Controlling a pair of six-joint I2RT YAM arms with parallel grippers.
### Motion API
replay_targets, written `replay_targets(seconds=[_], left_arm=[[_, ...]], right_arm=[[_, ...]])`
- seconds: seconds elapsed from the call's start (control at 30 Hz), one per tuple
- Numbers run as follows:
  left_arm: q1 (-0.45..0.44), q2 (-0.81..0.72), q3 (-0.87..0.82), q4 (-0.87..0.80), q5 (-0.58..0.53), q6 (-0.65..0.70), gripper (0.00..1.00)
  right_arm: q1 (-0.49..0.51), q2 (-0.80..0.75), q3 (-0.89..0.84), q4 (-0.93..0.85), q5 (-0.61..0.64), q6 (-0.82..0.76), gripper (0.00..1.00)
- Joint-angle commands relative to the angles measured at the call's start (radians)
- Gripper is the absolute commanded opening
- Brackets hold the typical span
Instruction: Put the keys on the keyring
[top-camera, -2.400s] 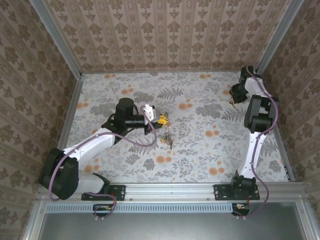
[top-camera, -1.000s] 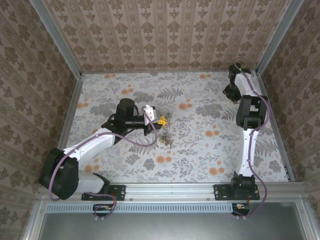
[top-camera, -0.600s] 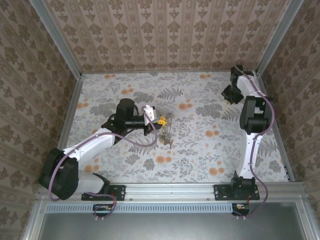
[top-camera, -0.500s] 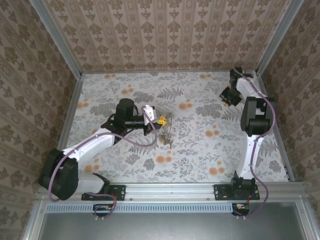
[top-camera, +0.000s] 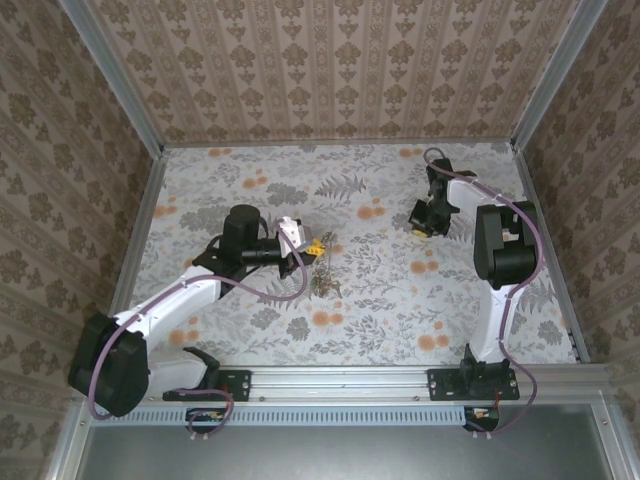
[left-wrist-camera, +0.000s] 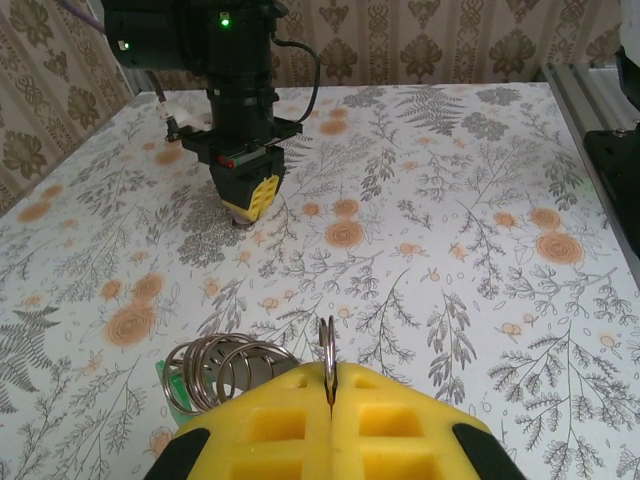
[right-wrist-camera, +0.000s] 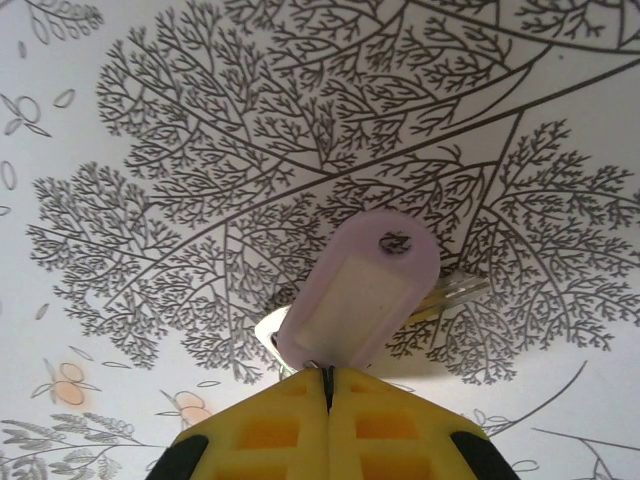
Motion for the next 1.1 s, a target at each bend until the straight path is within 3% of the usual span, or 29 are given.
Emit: replay_targets(seconds=[0.0,0.27,0.43,0.67,1.07], left_arm=[[0.004,-0.024,-0.003,0.018,0.006,0.012,0.0],[0.004,-0.031,-0.012,0.032,0.003,0.005,0.0],[0.002,-0.033,-0.017,0.035,0.0,0.005,0.0],[0.001,-0.033,-0.019,0.037,0.001,0.007,0.0],[-0.002,-0.034,-0.02,0.037,0.002,0.007,0.0]], right_arm=[[-0.005,-0.039,-0.017,0.013,-0.004,-0.033,0.03],[-0.006,-0.042,0.005,0.025,-0.003,-0.017,0.17],[-0.006,-0.034,0.009,0.028,-0.002,-0.007,0.2],[-0.006,-0.03,0.007,0.038,-0.005,0.019,0.2],[-0.006,-0.014,0.016,0.042,-0.002,0.039,0.09]])
